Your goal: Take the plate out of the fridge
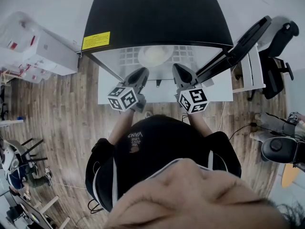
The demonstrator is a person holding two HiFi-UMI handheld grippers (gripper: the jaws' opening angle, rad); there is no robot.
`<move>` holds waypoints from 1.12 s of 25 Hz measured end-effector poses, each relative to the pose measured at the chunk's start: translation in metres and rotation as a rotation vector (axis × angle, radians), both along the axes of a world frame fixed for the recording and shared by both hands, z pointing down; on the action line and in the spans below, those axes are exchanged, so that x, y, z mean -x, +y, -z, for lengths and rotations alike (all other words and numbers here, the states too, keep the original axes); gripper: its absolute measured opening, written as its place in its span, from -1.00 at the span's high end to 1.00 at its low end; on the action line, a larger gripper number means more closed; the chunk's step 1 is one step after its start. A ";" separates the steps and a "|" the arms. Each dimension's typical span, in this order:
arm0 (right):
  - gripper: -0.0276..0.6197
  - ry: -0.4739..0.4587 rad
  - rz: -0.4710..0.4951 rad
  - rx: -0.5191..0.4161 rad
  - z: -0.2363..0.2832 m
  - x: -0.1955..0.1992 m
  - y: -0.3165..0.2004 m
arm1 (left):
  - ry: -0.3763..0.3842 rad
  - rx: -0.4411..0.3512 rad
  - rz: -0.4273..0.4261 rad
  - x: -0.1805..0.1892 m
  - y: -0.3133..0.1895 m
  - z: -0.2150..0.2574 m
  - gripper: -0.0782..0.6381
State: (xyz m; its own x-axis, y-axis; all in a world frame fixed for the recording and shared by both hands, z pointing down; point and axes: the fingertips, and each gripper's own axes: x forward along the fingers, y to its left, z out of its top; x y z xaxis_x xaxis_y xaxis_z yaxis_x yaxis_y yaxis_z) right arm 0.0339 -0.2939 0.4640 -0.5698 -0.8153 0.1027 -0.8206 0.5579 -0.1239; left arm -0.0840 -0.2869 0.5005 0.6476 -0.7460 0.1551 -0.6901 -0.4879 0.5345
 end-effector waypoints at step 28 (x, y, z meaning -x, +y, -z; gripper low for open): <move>0.88 0.000 -0.012 -0.002 0.001 -0.004 -0.001 | 0.364 0.235 0.024 0.002 -0.018 -0.005 0.41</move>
State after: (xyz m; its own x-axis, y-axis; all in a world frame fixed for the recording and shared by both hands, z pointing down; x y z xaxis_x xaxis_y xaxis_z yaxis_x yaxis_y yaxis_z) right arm 0.0378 -0.2947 0.4634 -0.5600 -0.8223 0.1008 -0.8272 0.5483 -0.1232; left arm -0.0856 -0.3050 0.5056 0.6741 -0.7335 0.0870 -0.4456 -0.3098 0.8399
